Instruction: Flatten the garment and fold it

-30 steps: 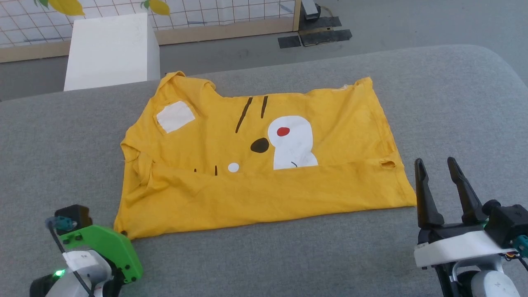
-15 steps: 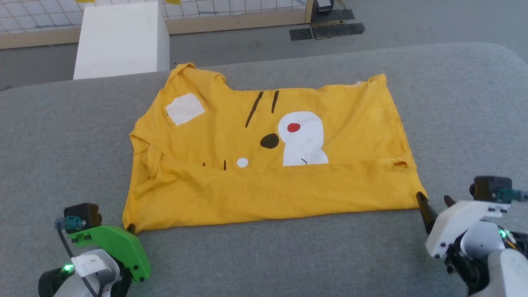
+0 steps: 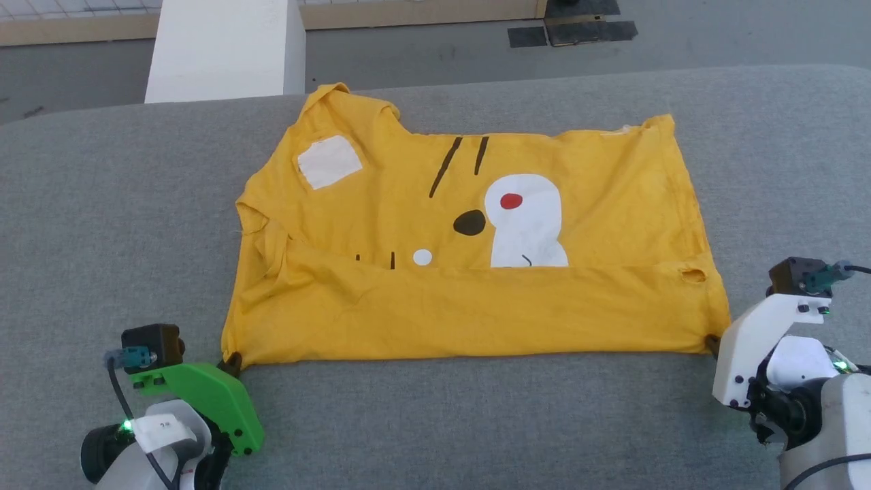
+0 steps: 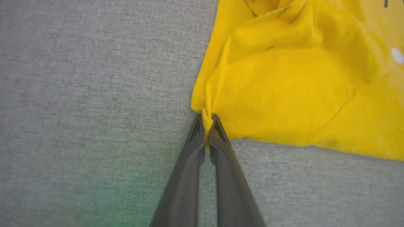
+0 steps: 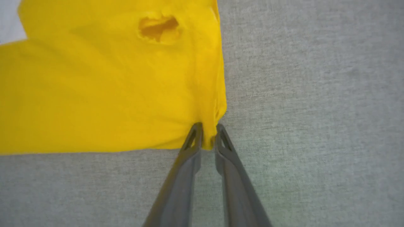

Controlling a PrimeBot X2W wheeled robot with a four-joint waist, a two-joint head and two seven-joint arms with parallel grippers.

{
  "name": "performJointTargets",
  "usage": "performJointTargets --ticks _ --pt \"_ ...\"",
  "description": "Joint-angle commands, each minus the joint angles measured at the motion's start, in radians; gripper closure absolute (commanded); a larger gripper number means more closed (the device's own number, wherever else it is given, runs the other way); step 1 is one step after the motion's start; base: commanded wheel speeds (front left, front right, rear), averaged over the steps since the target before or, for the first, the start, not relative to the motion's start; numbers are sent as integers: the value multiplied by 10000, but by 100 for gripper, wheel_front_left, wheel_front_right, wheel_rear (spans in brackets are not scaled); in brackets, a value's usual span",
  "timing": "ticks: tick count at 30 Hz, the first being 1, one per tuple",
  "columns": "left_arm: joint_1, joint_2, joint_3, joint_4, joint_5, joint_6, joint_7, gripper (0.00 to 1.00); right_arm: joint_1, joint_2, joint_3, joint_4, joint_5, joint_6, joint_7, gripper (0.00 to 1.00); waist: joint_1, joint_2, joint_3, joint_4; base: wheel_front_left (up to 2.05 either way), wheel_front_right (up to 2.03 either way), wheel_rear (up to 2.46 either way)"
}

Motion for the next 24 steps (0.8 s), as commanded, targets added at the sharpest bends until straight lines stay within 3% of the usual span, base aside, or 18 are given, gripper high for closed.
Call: performJointTargets --ticks 1,7,13,20,21,24 --pt "21 -95 -115 191 88 -44 25 100 50 48 72 32 15 -15 47 100 0 0 -14 30 0 0 0" --pt "-56 -57 -36 65 477 -137 -986 100 195 48 210 -796 410 -15 -1590 100 0 0 -281 103 0 0 0" --pt "567 143 229 -519 731 229 -1748 100 1015 49 367 -1717 1066 -15 -3414 100 0 0 -822 99 0 0 0" --pt "2358 602 404 -1769 469 1092 -1010 100 2564 49 95 -2592 1680 -15 -3831 100 0 0 -1323 65 0 0 0" --pt "3061 798 400 -2309 317 1370 -582 100 3321 49 -182 -2666 1934 -15 -3641 100 0 0 -1377 114 0 0 0" --pt "3454 886 313 -2630 225 1489 -291 100 3880 49 -473 -2472 2113 -15 -3343 100 0 0 -1397 166 0 0 0"
